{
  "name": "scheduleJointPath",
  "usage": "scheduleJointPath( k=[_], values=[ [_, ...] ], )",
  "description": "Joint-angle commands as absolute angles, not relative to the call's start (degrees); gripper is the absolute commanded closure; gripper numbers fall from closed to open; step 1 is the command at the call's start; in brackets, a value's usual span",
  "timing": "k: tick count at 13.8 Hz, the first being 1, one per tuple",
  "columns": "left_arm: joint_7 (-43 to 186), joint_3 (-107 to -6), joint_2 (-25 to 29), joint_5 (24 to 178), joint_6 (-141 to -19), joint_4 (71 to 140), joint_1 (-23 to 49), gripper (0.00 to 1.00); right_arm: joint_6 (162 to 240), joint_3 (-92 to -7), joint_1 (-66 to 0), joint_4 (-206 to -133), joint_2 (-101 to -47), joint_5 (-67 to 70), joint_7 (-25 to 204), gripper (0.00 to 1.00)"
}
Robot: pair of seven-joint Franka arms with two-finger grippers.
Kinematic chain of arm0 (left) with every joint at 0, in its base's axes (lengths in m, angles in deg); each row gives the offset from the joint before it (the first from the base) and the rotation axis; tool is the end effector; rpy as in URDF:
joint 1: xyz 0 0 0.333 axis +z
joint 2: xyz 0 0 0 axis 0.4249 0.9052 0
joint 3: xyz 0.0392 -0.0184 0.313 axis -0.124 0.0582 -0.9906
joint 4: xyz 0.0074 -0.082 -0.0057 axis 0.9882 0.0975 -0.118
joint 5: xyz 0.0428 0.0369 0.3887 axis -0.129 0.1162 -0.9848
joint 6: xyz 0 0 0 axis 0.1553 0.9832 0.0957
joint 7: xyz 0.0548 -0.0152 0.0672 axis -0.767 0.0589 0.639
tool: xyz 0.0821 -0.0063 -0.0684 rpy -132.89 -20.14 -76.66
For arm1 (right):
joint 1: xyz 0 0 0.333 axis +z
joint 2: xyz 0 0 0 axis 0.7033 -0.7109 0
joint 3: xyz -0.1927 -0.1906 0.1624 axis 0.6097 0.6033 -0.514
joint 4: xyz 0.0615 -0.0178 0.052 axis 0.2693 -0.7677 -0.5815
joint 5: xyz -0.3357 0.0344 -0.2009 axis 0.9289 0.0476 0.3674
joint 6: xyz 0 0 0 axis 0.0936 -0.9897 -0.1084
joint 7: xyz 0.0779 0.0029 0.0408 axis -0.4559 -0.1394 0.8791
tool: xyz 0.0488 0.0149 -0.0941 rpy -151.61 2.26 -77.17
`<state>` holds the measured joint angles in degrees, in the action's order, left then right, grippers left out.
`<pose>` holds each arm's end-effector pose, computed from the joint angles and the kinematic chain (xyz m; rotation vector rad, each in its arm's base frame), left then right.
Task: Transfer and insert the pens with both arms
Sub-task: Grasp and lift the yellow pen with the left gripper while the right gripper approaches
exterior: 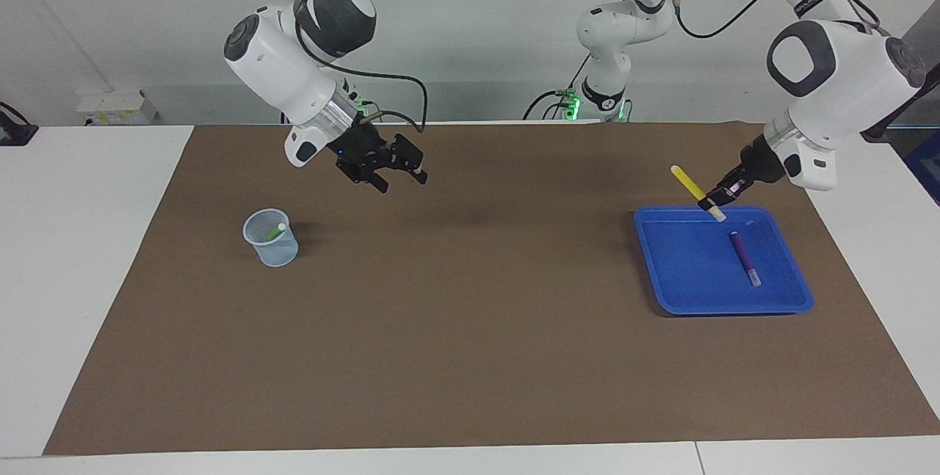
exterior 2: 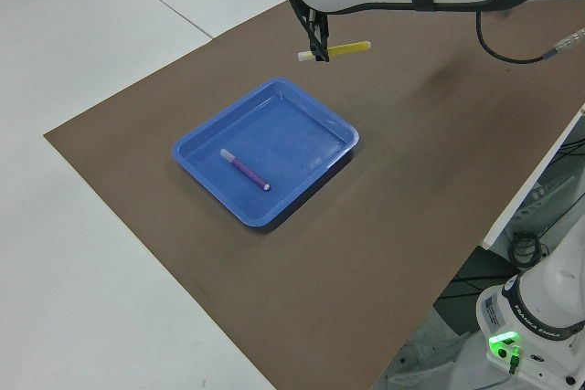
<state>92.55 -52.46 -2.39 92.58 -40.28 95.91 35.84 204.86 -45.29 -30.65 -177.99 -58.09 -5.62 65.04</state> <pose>0.5822 0.0139 0.5103 2.6763 1.0629 -0.2635 0.5416 0.1918 0.5086 -2.5023 0.3730 0.0090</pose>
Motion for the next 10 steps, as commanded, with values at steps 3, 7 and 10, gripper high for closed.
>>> scheduleJointPath(
  k=[3, 7, 10],
  values=[
    [108.4, -52.7, -9.1, 99.1, -37.6, 99.3, 34.1, 1.0, 212.5, -46.4, -27.6, -177.7, -57.8, -12.2, 58.4, 0.0],
    [121.6, -52.7, -13.6, 104.0, -38.2, 102.5, 32.0, 1.0, 218.7, -46.4, -20.8, -177.0, -58.0, -12.3, 51.0, 0.0],
    [130.0, -52.7, -16.7, 106.4, -39.1, 105.7, 30.0, 1.0, 223.0, -46.4, -18.0, -177.0, -58.3, -12.3, 47.2, 0.0]
  ],
)
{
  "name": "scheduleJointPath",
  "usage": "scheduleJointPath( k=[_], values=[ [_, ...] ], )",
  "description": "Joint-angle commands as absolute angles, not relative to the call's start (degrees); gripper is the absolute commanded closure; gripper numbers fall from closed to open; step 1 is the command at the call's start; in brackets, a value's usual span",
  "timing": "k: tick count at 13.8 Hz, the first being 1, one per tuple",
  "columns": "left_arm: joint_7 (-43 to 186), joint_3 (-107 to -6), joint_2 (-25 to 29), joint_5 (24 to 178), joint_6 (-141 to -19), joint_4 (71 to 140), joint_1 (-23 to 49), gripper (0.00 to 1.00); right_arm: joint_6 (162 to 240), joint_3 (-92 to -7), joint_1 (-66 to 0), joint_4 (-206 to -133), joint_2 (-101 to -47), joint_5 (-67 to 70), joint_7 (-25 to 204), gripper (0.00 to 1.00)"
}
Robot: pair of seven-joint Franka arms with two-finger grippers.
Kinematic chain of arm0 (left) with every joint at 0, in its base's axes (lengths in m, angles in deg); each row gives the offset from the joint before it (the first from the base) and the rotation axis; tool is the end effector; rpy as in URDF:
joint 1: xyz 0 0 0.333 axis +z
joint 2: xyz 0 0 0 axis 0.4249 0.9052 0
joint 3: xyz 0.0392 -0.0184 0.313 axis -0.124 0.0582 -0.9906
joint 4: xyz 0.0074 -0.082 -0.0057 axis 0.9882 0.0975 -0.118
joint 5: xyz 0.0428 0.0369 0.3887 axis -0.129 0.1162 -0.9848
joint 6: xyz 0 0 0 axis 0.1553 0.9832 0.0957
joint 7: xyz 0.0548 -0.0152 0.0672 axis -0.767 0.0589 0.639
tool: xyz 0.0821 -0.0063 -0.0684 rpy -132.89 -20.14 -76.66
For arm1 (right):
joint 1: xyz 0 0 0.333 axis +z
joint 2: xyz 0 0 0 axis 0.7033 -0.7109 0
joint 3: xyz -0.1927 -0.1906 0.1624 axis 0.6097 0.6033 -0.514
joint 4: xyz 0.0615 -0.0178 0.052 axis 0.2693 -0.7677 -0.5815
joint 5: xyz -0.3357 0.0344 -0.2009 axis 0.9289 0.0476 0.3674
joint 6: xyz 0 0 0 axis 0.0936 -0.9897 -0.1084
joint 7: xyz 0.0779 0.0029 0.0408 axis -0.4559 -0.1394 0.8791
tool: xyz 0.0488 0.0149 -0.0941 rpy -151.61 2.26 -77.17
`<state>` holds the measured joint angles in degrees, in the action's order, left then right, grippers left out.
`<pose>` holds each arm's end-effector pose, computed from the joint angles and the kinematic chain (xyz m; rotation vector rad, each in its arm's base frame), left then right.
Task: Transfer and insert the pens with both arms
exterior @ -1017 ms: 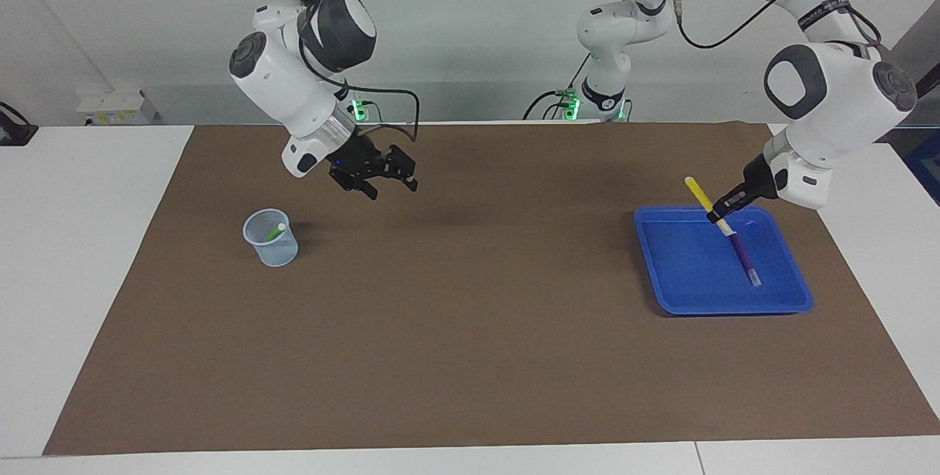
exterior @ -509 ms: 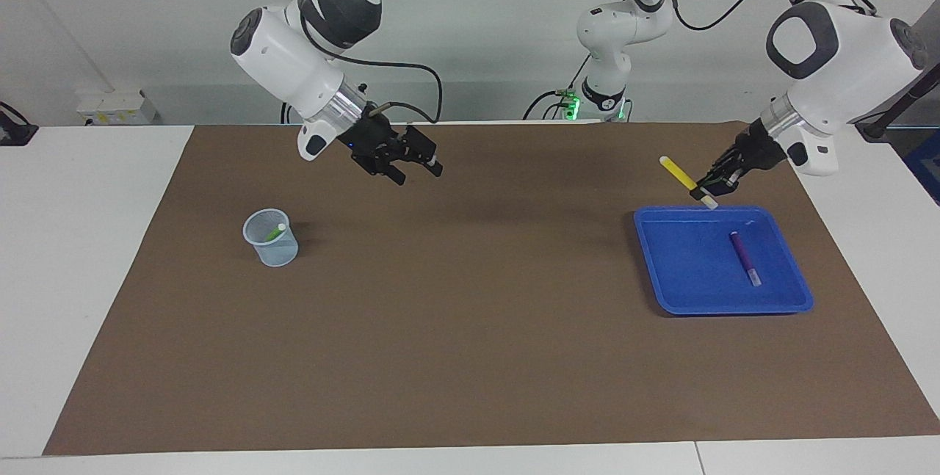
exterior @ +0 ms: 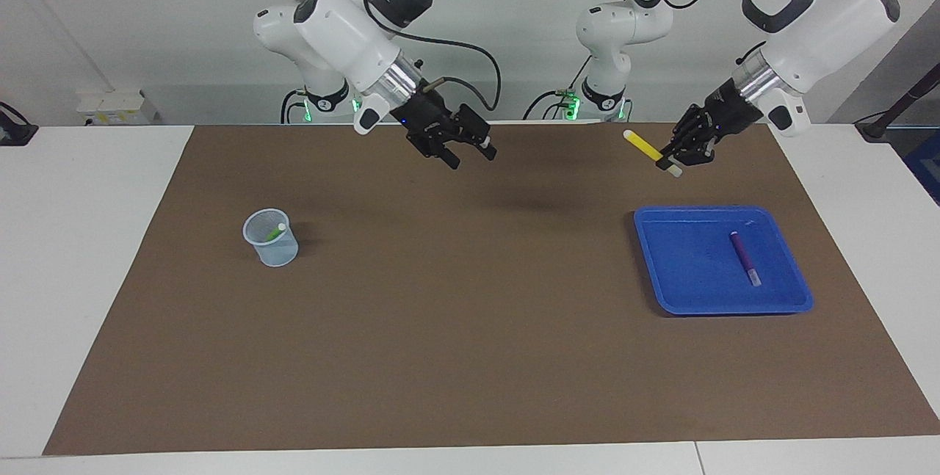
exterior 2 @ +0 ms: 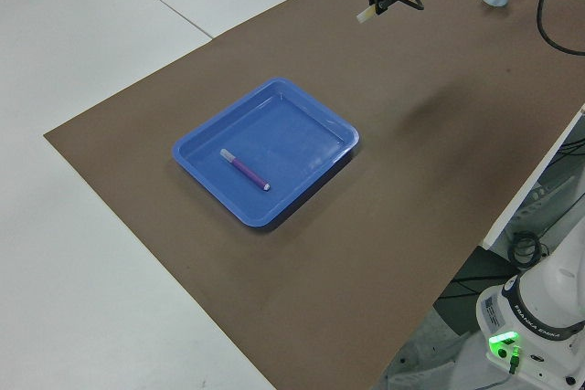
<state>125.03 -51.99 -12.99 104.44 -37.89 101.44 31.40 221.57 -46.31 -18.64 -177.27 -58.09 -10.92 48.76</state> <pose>0.5291 -0.0594 0.5703 2.2302 1.6087 -0.4485 0.5136 0.2984 0.5419 -2.3007 0.5873 -0.0813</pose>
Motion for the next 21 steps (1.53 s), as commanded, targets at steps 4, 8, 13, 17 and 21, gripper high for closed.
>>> scheduleJointPath(
  k=[4, 8, 13, 17, 21],
  values=[
    [137.9, -52.7, -23.0, 108.7, -41.9, 111.9, 28.0, 1.0, 226.7, -46.4, -12.4, -176.4, -58.1, -12.3, 41.4, 0.0],
    [147.2, -52.7, -27.5, 109.7, -47.8, 117.6, 24.4, 1.0, 229.7, -46.4, -7.9, -174.5, -58.8, -11.9, 34.8, 0.0],
    [152.1, -52.6, -29.6, 109.7, -50.6, 119.8, 21.6, 1.0, 235.2, -46.5, -5.8, -174.4, -59.1, -11.6, 34.7, 0.0],
    [154.1, -52.6, -30.7, 109.8, -51.3, 120.5, 20.8, 1.0, 238.9, -46.5, -3.2, -174.6, -59.2, -11.5, 34.5, 0.01],
    [154.7, -52.6, -31.1, 109.7, -51.6, 120.8, 20.8, 1.0, 240.2, -46.5, -1.2, -174.5, -60.6, -11.5, 34.5, 0.14]
  ],
)
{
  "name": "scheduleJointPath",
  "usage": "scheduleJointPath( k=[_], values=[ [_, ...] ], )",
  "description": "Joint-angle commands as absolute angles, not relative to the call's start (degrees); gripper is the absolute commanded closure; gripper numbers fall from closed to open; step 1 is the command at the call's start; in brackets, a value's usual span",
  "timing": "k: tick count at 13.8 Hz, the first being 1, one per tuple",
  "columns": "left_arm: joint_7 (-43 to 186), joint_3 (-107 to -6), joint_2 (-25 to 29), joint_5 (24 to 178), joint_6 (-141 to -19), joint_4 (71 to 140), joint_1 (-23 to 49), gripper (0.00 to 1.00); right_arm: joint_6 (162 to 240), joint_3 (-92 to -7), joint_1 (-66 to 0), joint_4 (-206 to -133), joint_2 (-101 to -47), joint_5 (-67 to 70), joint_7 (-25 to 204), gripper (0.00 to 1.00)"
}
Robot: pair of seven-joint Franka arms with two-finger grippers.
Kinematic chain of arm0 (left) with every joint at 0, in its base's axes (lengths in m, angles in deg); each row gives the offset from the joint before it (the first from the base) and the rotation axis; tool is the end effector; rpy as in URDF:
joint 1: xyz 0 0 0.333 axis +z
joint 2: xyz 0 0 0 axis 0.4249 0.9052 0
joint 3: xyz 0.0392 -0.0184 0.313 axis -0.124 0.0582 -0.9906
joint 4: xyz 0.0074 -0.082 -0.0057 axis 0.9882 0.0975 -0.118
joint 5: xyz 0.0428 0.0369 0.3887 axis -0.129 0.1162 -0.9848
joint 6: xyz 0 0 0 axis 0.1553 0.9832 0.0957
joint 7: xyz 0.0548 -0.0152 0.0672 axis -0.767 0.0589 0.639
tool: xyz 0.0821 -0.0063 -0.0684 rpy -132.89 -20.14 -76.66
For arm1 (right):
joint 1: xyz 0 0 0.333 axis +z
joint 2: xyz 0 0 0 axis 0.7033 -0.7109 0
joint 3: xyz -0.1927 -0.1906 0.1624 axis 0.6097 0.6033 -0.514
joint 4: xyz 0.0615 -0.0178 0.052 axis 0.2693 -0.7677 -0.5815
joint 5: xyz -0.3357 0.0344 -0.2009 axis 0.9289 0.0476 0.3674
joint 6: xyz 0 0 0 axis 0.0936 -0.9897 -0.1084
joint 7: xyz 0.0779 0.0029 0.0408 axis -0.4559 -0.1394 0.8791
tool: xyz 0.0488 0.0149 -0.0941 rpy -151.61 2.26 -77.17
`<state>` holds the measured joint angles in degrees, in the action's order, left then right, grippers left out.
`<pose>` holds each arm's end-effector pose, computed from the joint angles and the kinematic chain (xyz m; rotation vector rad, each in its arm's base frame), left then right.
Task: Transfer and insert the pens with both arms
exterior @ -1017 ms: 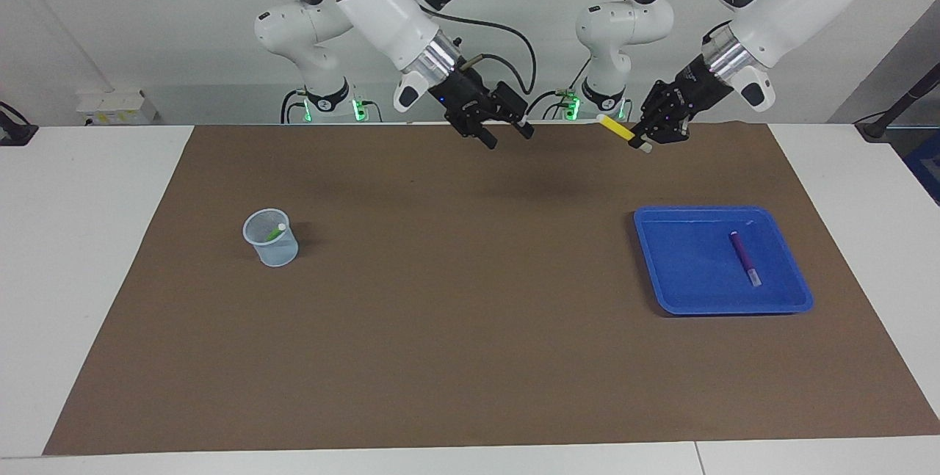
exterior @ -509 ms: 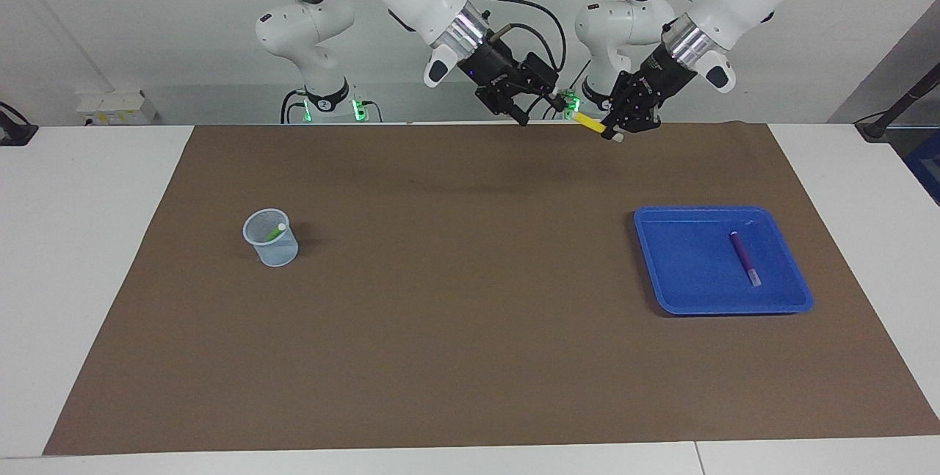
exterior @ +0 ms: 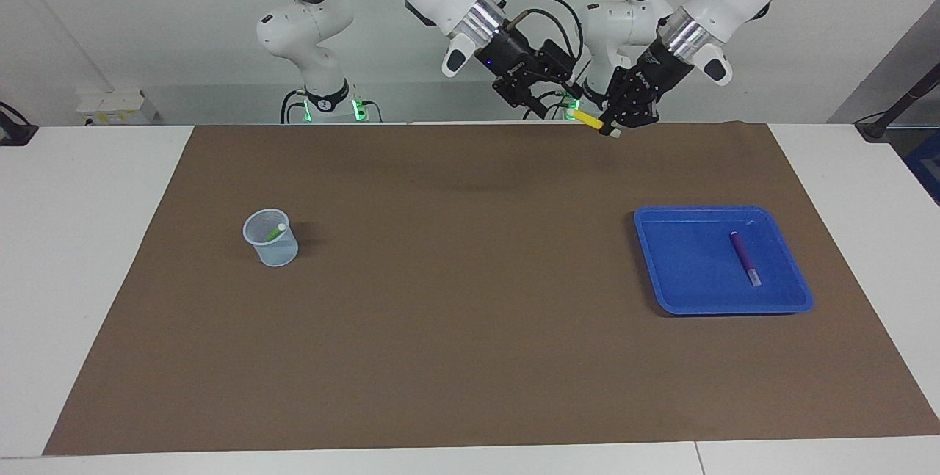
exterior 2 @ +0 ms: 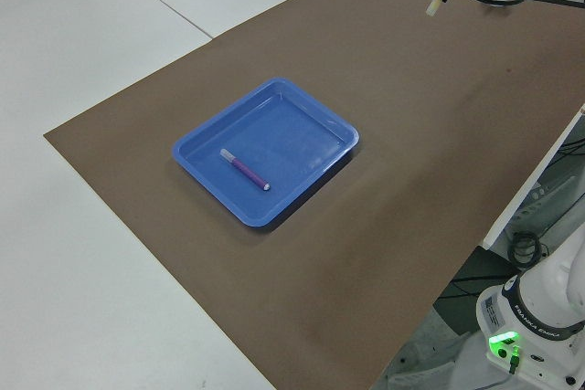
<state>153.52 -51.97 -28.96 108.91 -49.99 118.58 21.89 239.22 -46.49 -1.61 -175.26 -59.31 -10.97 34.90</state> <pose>0.4438 -0.1325 0.5798 1.8204 1.9976 -0.4576 0.4333 0.4276 0.5780 -2.1198 0.6077 -0.1266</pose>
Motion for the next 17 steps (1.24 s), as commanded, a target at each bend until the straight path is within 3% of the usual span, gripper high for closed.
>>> scheduleJointPath(
  k=[1, 4, 10, 14, 17],
  values=[
    [154.7, -52.6, -31.2, 109.7, -51.6, 120.8, 20.8, 1.0, 240.3, -46.5, -1.1, -174.5, -60.7, -11.2, 34.8, 0.16],
    [154.7, -52.6, -31.3, 109.7, -51.6, 120.9, 20.4, 1.0, 240.3, -46.5, -1.1, -174.4, -61.4, -11.0, 35.2, 0.25],
    [154.7, -52.6, -31.5, 109.7, -51.5, 121.2, 20.4, 1.0, 241.7, -46.5, -1.1, -174.2, -61.5, -10.7, 35.3, 0.63],
    [154.7, -52.6, -31.8, 109.7, -51.6, 121.5, 20.3, 1.0, 241.7, -46.5, -1.1, -174.2, -61.6, -10.8, 35.4, 0.67],
    [154.7, -52.6, -31.8, 109.7, -51.5, 121.5, 20.3, 1.0, 241.8, -46.5, -1.2, -174.4, -61.7, -10.8, 35.6, 0.85]
  ],
)
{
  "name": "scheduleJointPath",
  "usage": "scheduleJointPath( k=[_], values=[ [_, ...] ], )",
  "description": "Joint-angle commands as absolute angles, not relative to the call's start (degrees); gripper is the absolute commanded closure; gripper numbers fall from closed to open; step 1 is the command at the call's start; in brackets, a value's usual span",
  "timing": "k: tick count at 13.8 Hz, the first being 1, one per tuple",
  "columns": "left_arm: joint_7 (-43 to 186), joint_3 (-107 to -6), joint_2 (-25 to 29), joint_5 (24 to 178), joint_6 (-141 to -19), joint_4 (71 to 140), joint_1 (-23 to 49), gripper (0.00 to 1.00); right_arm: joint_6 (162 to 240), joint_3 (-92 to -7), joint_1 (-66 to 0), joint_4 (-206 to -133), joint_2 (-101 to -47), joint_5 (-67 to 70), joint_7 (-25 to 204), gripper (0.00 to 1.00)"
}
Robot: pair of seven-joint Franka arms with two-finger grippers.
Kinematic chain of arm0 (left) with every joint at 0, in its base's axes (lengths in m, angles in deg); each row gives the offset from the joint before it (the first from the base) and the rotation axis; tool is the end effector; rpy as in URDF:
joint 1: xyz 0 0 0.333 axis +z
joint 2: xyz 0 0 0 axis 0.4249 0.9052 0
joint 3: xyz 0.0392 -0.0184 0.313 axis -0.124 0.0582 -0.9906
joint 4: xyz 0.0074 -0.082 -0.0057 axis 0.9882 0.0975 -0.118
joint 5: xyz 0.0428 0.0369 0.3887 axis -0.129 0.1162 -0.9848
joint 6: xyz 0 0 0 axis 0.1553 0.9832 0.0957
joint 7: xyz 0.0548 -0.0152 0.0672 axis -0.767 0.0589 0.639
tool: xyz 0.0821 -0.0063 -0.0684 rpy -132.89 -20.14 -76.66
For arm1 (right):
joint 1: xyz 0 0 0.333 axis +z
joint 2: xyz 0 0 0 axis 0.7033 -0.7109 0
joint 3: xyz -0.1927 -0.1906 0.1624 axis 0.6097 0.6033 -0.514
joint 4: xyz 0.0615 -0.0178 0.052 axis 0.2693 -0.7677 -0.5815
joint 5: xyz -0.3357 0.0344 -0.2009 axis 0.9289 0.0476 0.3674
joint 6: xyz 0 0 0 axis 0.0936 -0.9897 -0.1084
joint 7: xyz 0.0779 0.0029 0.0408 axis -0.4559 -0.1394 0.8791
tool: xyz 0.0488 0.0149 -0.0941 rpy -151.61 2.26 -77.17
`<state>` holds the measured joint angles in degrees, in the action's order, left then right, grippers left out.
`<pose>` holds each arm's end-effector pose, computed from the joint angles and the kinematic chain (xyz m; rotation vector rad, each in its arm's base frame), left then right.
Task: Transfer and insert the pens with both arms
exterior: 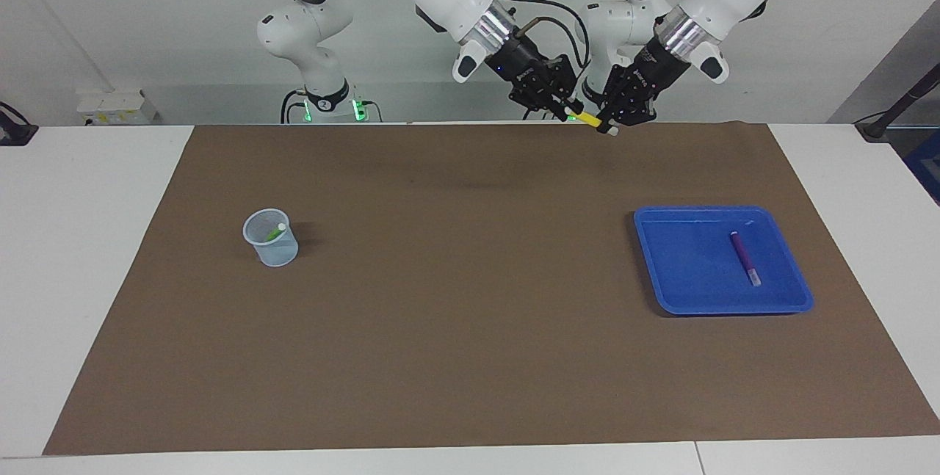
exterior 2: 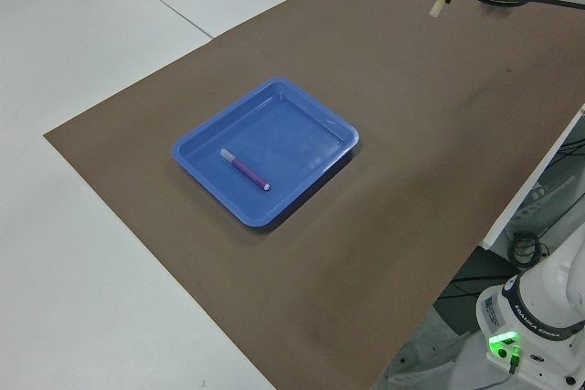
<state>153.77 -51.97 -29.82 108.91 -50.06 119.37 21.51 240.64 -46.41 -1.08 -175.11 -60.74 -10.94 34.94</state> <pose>0.4384 -0.1346 0.5798 1.8228 1.9967 -0.4566 0.4360 0.4337 0.5667 -2.1238 0.6153 -0.1340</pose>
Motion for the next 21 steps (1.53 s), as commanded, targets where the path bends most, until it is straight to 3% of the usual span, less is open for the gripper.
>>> scheduleJointPath(
  k=[1, 2, 7, 8, 9, 10, 15, 21],
  values=[
    [154.7, -52.6, -31.8, 109.7, -51.5, 121.5, 20.4, 1.0, 241.8, -46.5, -1.2, -174.5, -61.7, -10.8, 36.1, 0.95],
    [154.7, -52.6, -31.8, 109.7, -51.5, 121.5, 20.3, 1.0, 241.8, -46.5, -1.2, -174.5, -61.7, -10.8, 36.2, 1.0],
    [154.3, -52.6, -31.8, 109.7, -51.6, 121.5, 20.2, 1.0, 241.8, -46.5, -1.3, -174.5, -61.7, -10.9, 36.2, 1.0],
    [154.2, -52.6, -31.8, 109.6, -51.7, 121.5, 20.1, 0.77, 241.8, -46.5, -1.3, -174.5, -61.7, -10.9, 36.2, 1.0],
    [154.2, -52.7, -31.8, 109.6, -52.0, 121.5, 20.1, 0.3, 241.8, -46.5, -1.3, -174.5, -61.7, -10.9, 36.2, 1.0],
    [154.3, -52.7, -31.8, 109.7, -52.7, 121.5, 20.1, 0.07, 241.8, -46.5, -1.3, -174.5, -61.7, -10.9, 36.2, 1.0],
    [154.3, -52.7, -31.9, 109.6, -52.8, 121.5, 20.2, 0.04, 239.3, -46.4, -2.7, -175.0, -61.6, -10.7, 44.1, 1.0],
    [139.4, -53.0, -33.4, 109.3, -50.6, 123.9, 22.0, 0.1, 221.6, -46.3, -12.7, -174.4, -61.0, -3.7, 60.0, 1.0]
  ],
)
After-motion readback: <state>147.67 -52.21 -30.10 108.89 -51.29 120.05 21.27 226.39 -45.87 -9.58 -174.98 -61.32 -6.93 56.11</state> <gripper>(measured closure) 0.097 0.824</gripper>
